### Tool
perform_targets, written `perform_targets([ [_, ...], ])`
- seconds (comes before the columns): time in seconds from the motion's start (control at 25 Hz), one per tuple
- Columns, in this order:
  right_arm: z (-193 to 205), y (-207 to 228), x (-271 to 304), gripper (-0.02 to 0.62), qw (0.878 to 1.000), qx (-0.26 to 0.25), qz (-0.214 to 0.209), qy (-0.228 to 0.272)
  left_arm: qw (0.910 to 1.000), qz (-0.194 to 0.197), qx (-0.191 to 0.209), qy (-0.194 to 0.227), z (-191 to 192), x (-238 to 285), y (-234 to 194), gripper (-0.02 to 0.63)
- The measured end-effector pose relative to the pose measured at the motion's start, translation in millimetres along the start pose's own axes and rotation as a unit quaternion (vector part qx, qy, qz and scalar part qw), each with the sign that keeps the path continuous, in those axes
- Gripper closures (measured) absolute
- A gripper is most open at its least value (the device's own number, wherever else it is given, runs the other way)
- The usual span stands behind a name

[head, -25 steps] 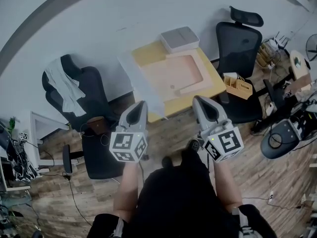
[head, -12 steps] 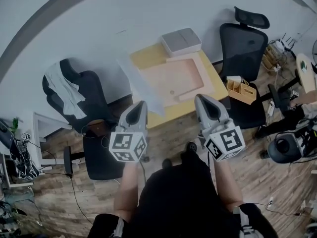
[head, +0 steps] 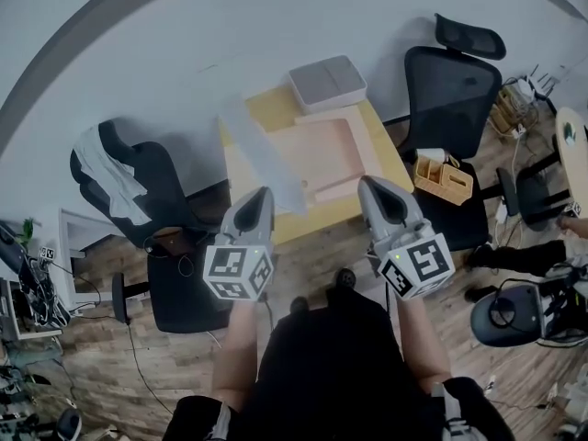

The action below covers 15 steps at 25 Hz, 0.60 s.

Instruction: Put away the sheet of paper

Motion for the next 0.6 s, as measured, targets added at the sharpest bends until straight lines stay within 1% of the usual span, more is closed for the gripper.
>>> perform_targets([
  [0.32,5.4,46.4,-0.5,0.595,1.000,0.016,-0.021,-0.013,0.9997,-0.017,-0.004,-0.017,0.1,28.0,29.0,0.598],
  [0.6,17.3,73.7,-5.4,0.595,0.999,0.028,-0.034,-0.020,0.9988,-0.038,-0.006,-0.030,8.3,41.0,43.4,0.598],
])
Point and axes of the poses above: the fingertips, and each gripper's own axes: x forward along the fingers, y to its right, z out of its underside, the point moved 7 cm from there along -x, backward along the fingers, and after that the axes turned 7 degrees about -y, right-handed, at the moved point
